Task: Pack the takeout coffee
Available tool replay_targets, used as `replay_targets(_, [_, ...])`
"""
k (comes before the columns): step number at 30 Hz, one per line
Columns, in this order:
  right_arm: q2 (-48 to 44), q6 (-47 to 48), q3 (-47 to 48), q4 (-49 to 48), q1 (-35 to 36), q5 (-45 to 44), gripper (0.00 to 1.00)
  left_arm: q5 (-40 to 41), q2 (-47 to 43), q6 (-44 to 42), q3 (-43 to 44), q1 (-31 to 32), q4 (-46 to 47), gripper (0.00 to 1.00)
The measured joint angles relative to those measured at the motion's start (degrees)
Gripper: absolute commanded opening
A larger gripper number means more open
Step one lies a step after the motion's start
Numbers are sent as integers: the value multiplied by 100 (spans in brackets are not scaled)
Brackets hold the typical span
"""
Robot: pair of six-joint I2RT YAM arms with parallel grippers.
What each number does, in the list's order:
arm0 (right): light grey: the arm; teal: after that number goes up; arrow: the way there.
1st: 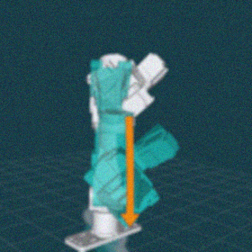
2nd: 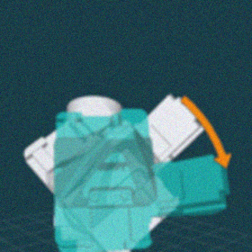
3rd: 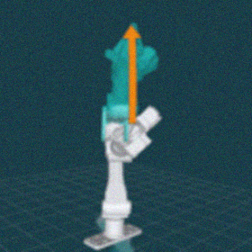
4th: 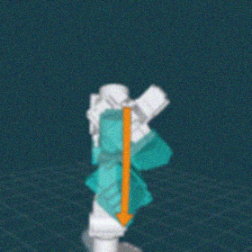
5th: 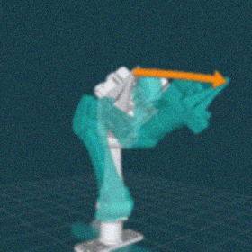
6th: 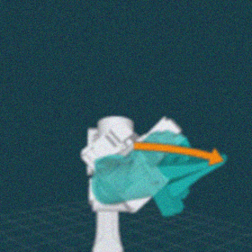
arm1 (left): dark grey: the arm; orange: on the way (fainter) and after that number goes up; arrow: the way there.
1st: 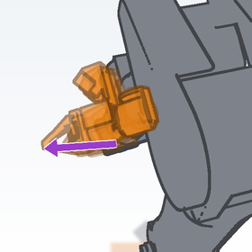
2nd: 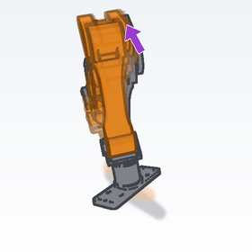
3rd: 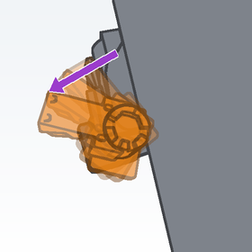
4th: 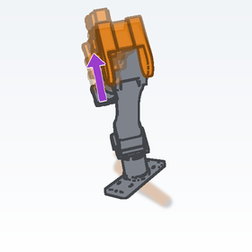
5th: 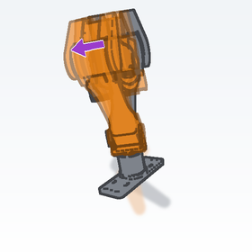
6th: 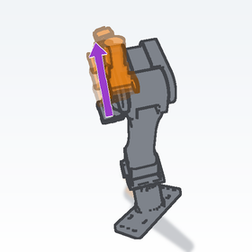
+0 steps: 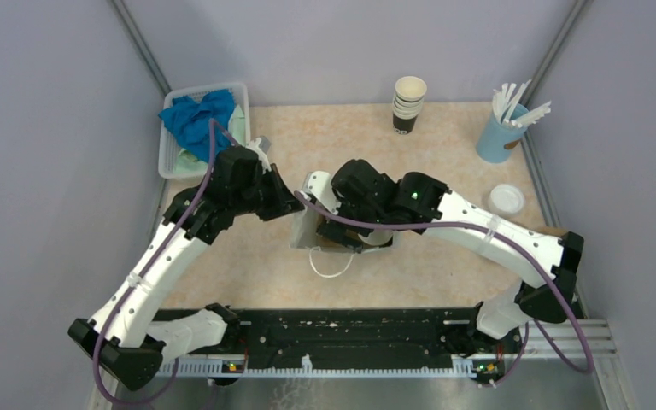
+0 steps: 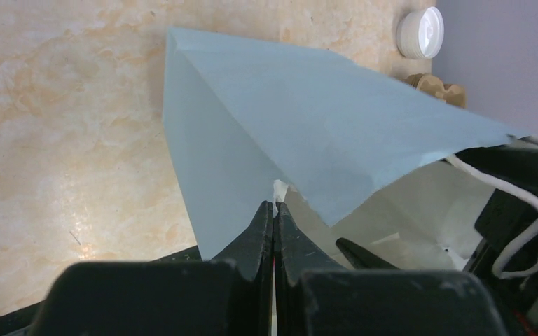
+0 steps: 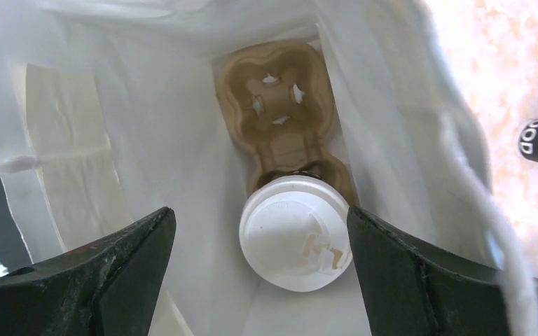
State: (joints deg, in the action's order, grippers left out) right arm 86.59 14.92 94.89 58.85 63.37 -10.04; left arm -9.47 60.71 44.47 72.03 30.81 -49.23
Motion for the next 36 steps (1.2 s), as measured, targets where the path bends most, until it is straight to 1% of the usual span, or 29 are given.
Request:
replay_targets(3, [-22,-46,-249,-184,0,240,88,-42,175,2,142,0,42,0])
replay_targets(6, [-15,-81,-501,-334,0,485,84,-109,247,4,186,0,129,0])
replay_targets(11, [17,-129,-533,-369,0,769,81,-138,256,48,195,0,166,0])
replay_targets(13, [17,-149,-516,-339,0,831,81,-114,256,63,201,0,157,0])
replay_targets(19, [15,-157,-85,-33,0,1259,90,122,256,111,225,0,92,0])
replay_targets(21, [-2,-153,4,7,0,1460,91,168,256,129,227,0,92,0])
replay_targets(23, [-20,-151,7,81,-4,1644,88,186,256,133,254,0,94,0])
replay_targets(26, [-20,-151,7,212,-79,1952,81,199,256,131,310,2,94,0])
replay_targets(28, [-22,-153,7,282,-177,2258,75,227,256,131,341,2,96,0])
replay_targets(30, [-24,-149,7,376,-319,2618,72,260,256,129,367,2,96,0])
replay_targets(32, [-28,-144,11,490,-470,2949,72,289,256,127,393,2,94,0])
replay_targets(35, [-28,-142,66,741,-713,3397,77,299,256,125,413,2,96,0])
replay_targets(36, [-28,-142,114,831,-774,3486,78,310,256,122,417,2,96,0])
